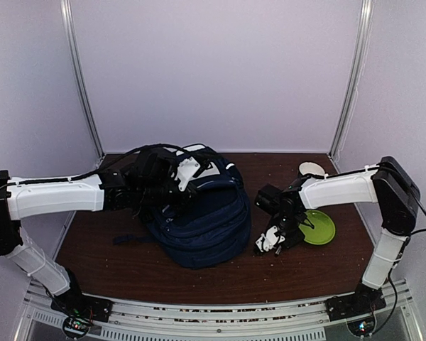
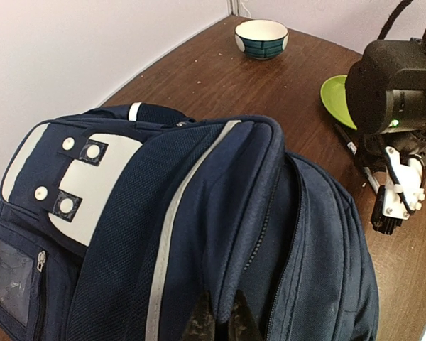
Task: Pack the student bag
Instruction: Move the pen to the center of the board.
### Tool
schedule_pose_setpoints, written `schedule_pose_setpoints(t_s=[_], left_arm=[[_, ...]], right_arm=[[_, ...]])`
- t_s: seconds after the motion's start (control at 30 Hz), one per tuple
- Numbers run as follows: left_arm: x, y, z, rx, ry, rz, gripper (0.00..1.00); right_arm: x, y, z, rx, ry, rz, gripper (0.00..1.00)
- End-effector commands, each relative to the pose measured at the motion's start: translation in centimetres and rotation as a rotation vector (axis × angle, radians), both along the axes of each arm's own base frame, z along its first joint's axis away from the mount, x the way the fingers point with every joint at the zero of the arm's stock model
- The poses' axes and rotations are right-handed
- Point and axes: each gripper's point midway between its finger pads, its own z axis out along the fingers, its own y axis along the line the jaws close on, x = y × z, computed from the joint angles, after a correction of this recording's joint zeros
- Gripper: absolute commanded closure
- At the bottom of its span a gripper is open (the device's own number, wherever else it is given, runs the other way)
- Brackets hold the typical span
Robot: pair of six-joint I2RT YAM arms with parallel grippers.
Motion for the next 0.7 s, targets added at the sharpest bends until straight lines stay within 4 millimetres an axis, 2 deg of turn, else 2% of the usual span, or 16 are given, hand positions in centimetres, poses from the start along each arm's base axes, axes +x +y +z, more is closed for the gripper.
schedule_pose_setpoints(t_s=[0.0,0.07,0.2,0.33,0.5,0.57,0.67], left_arm=[[0.3,-1.1,3.5,-0.115,-0.071,-0.010,1.00],[0.3,-1.1,3.4,-0.116,-0.067,-0.013,1.00],[0.3,-1.0,3.5,-0.115,-0.071,-0.011,1.00],[0.2,-0.6,3.7,-0.110,-0.076,-0.004,1.00],[0.2,0.0,3.8,-0.102,-0.085,0.013,1.00],[0.2,0.1,3.9,-0.100,-0.086,0.017,1.00],[0.2,0.2,4.0,-0.096,-0.088,0.017,1.00]], right_arm=[[1.7,0.5,0.0,-0.003,-0.060,0.011,0.76],[1.8,0.9,-0.1,0.003,-0.066,0.005,0.81],[0.7,1.8,-0.5,0.006,-0.052,0.030,0.83],[-1.4,4.3,0.0,0.045,-0.024,0.067,0.86],[-4.3,8.4,0.8,0.123,0.027,0.073,0.86],[-5.4,9.9,0.9,0.150,0.047,0.038,0.87],[-7.0,11.0,0.1,0.143,0.083,0.005,0.87]])
